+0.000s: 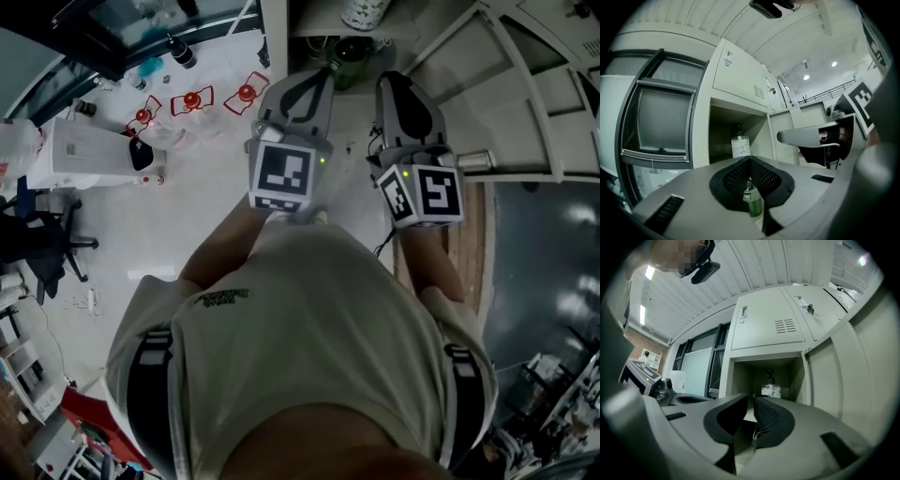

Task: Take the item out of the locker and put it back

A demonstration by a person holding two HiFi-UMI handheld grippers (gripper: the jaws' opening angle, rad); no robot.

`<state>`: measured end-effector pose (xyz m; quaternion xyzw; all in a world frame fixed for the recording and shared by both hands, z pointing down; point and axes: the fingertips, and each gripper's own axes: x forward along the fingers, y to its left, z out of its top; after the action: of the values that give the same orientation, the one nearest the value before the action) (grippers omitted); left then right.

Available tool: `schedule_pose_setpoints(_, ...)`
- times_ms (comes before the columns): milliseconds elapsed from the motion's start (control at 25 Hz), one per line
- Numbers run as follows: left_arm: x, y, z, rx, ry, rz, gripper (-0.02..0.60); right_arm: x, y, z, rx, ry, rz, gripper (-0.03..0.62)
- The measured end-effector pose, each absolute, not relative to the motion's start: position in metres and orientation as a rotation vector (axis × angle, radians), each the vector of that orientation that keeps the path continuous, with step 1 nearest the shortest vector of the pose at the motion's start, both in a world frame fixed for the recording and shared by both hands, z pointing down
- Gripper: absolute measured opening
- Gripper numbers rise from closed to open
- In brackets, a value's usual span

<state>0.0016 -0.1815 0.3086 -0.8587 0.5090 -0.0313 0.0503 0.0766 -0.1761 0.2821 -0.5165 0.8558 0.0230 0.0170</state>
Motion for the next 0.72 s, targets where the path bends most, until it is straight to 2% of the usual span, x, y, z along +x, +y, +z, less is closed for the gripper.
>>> schedule_pose_setpoints(280, 0.003, -0.205, 0.299, -2.574, 1.594, -0.104, 0.014, 0.079, -0.207, 0.262, -1.583, 2.648, 0.118, 0.192)
schedule_pose_setpoints(520, 0.0, -0.23, 0.288, -2.538, 1.625, -0.057, 0.014, 0.076, -0.239, 0.256, -1.603, 2.652, 0.142, 0.309)
schedule_pose_setpoints(680, 0.001, -0.242, 0.288, -2.535, 1.633, -0.053, 0.014, 0.07, -0.258, 0.254, -1.61, 2.666, 0.164, 0.324)
schedule_pose_setpoints(720, 0.001, -0.245, 0.288, -2.533, 1.635, -0.053, 0.014, 0.069, -0.264, 0.254, -1.615, 2.668, 0.165, 0.347)
